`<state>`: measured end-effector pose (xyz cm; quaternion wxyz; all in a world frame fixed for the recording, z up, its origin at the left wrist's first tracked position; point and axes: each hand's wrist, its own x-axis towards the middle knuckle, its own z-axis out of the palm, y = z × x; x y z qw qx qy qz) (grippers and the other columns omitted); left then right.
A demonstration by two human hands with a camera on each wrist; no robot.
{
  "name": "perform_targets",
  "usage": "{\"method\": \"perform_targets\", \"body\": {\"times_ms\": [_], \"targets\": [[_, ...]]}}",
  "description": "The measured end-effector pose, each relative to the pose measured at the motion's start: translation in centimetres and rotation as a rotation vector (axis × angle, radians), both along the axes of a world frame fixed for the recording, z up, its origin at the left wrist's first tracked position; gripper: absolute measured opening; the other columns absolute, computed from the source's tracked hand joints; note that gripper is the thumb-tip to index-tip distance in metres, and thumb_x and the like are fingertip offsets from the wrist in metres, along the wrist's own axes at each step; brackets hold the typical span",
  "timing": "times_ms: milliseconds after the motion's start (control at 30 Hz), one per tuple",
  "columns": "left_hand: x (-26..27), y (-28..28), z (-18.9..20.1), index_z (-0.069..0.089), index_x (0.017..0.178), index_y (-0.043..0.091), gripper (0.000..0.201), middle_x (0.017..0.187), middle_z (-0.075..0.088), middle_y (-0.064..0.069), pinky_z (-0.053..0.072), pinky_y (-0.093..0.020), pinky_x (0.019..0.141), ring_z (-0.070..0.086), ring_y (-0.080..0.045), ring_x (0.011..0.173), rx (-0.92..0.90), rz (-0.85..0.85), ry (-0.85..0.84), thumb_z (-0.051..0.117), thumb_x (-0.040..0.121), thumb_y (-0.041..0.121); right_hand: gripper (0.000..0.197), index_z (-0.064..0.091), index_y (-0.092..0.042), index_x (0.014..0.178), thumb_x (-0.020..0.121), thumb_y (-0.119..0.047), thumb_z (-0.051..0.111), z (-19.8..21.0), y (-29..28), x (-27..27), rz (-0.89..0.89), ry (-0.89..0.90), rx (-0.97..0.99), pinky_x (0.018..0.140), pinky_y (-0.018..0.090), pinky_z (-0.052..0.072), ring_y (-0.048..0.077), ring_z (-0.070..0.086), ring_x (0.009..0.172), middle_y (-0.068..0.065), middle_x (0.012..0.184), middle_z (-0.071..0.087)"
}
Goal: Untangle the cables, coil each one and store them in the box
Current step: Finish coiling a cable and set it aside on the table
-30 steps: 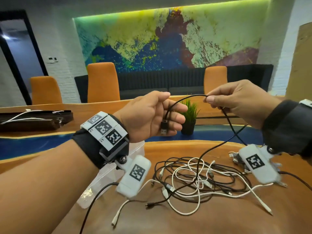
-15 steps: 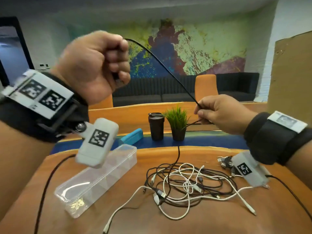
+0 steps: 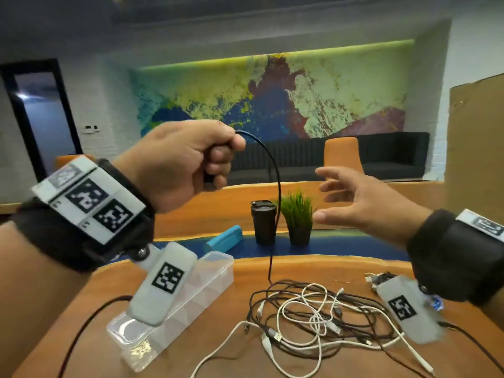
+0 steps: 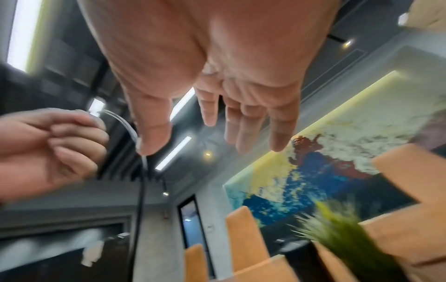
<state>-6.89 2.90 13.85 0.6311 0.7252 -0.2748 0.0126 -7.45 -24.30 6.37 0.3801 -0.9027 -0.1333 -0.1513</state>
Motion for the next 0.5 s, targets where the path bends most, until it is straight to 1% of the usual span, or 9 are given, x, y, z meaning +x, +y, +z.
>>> {"method": "perform_targets", "body": {"times_ms": [67,100,167,233,300,367,400,467,500], "targets": [[-0.4,-2.2,-1.9,0.063,0.081,0.015,0.030,0.060,0.035,0.006,0.035,-0.025,0.055,0.031,-0.010,0.054,0.013,-0.093,0.099,0.042,0.102,0.021,0.075,0.044,-0.038,0.138,0.072,-0.039,0.078,1.4,2.1,-1.1,0.159,-0.042,0.125,0.091,0.025,0.052,0.005,0.062,0.106,-0.011,0.118,0.062],[-0.4,-2.9,-2.3,0.064,0.083,0.015,0.030,0.060,0.036,0.006,0.036,-0.025,0.056,0.032,-0.010,0.054,-0.014,-0.136,0.166,0.041,0.101,0.021,0.060,0.050,-0.031,0.134,0.079,-0.031,0.074,1.9,3.1,-1.5,0.229,-0.060,0.218,0.088,0.026,0.054,0.008,0.066,0.098,-0.006,0.108,0.067],[-0.6,-4.1,-2.7,0.063,0.086,0.014,0.030,0.062,0.038,0.005,0.038,-0.026,0.059,0.033,-0.010,0.055,-0.093,-0.212,0.283,0.039,0.101,0.021,0.023,0.063,-0.016,0.115,0.092,-0.015,0.063,2.5,4.6,-2.0,0.298,-0.056,0.459,0.069,0.028,0.055,0.019,0.062,0.069,0.001,0.076,0.064],[-0.6,-4.3,-3.3,0.063,0.087,0.014,0.029,0.066,0.040,0.005,0.040,-0.026,0.061,0.036,-0.010,0.057,-0.212,-0.272,0.357,0.038,0.101,0.020,0.017,0.065,-0.005,0.106,0.095,-0.015,0.058,2.4,4.5,-2.1,0.269,-0.009,0.628,0.048,0.025,0.043,0.014,0.045,0.053,0.001,0.064,0.053],[-0.3,-4.0,-4.0,0.062,0.089,0.013,0.027,0.068,0.043,0.005,0.043,-0.025,0.062,0.039,-0.008,0.058,-0.343,-0.290,0.383,0.039,0.102,0.020,0.021,0.066,-0.003,0.106,0.095,-0.019,0.057,2.1,3.6,-2.0,0.211,0.014,0.699,0.044,0.023,0.030,0.012,0.035,0.051,0.001,0.065,0.049],[0.0,-3.8,-4.8,0.061,0.092,0.014,0.025,0.070,0.047,0.006,0.045,-0.025,0.066,0.044,-0.008,0.061,-0.427,-0.301,0.371,0.040,0.103,0.020,0.019,0.070,-0.009,0.102,0.097,-0.019,0.054,1.1,3.0,-1.7,0.121,-0.012,0.643,0.044,0.023,0.028,0.011,0.036,0.050,0.002,0.067,0.051],[0.2,-4.0,-5.2,0.062,0.095,0.015,0.024,0.073,0.051,0.006,0.046,-0.027,0.069,0.047,-0.008,0.063,-0.444,-0.302,0.359,0.040,0.103,0.021,0.019,0.072,-0.013,0.099,0.098,-0.019,0.054,0.5,2.9,-1.4,0.064,-0.042,0.540,0.043,0.022,0.031,0.010,0.039,0.049,0.002,0.068,0.054],[0.4,-4.5,-6.0,0.063,0.099,0.017,0.024,0.080,0.060,0.005,0.045,-0.028,0.073,0.054,-0.008,0.066,-0.438,-0.281,0.317,0.040,0.104,0.023,0.019,0.072,-0.020,0.098,0.099,-0.022,0.053,-0.5,3.3,-1.2,0.022,-0.107,0.204,0.050,0.025,0.044,0.012,0.050,0.055,0.001,0.074,0.062],[0.6,-4.8,-6.3,0.063,0.101,0.018,0.024,0.085,0.066,0.004,0.046,-0.028,0.073,0.060,-0.009,0.070,-0.410,-0.252,0.274,0.040,0.105,0.023,0.018,0.071,-0.021,0.099,0.099,-0.023,0.053,-0.8,3.6,-1.3,0.060,-0.123,0.019,0.059,0.029,0.050,0.013,0.056,0.063,-0.001,0.079,0.065]]}}
